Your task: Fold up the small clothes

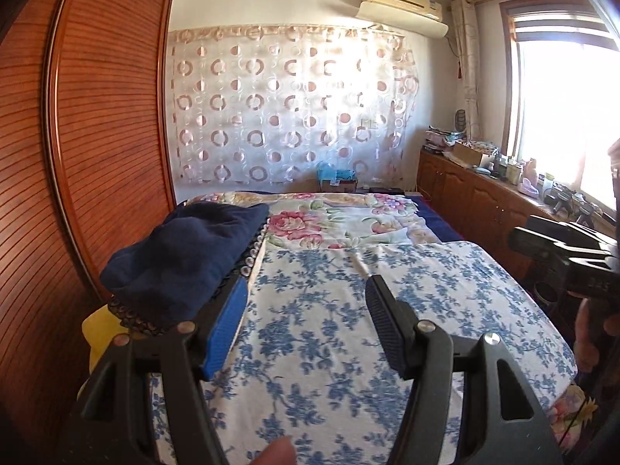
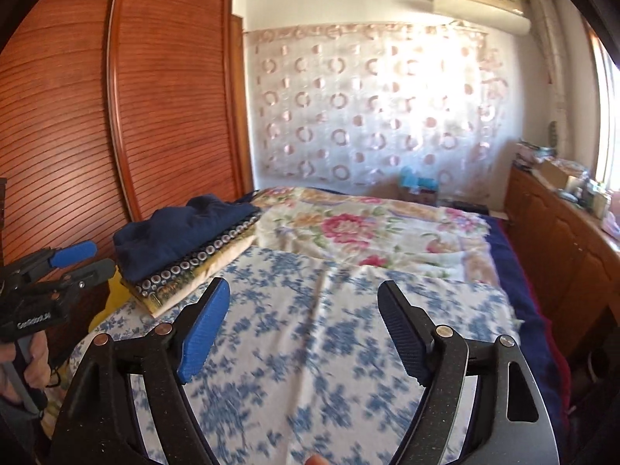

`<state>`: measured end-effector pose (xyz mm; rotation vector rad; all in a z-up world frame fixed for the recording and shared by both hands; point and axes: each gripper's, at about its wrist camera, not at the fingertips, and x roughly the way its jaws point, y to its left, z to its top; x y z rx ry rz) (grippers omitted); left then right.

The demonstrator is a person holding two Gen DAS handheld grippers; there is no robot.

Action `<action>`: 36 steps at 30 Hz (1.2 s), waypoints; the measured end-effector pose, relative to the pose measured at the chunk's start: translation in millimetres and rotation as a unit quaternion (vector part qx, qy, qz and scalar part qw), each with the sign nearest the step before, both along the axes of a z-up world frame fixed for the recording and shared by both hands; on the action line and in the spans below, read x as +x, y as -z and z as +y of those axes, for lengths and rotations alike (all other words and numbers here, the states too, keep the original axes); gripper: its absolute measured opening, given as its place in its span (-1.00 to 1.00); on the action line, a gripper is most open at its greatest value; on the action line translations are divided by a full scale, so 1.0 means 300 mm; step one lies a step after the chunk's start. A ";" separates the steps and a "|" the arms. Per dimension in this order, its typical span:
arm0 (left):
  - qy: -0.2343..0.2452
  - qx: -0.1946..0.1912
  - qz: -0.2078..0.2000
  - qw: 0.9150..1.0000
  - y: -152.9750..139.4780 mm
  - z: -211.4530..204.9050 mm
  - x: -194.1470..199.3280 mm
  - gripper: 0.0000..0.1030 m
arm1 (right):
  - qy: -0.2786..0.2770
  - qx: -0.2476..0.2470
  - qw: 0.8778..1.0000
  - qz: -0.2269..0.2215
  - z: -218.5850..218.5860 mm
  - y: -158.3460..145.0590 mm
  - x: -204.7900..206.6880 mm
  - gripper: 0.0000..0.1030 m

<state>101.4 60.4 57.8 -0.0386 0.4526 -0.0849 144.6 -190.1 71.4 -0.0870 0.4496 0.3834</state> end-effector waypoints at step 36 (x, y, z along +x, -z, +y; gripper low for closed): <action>0.013 0.004 -0.020 1.000 -0.089 -0.085 -0.081 0.22 | 0.073 0.015 0.997 -0.028 -0.155 -0.055 -0.167 0.59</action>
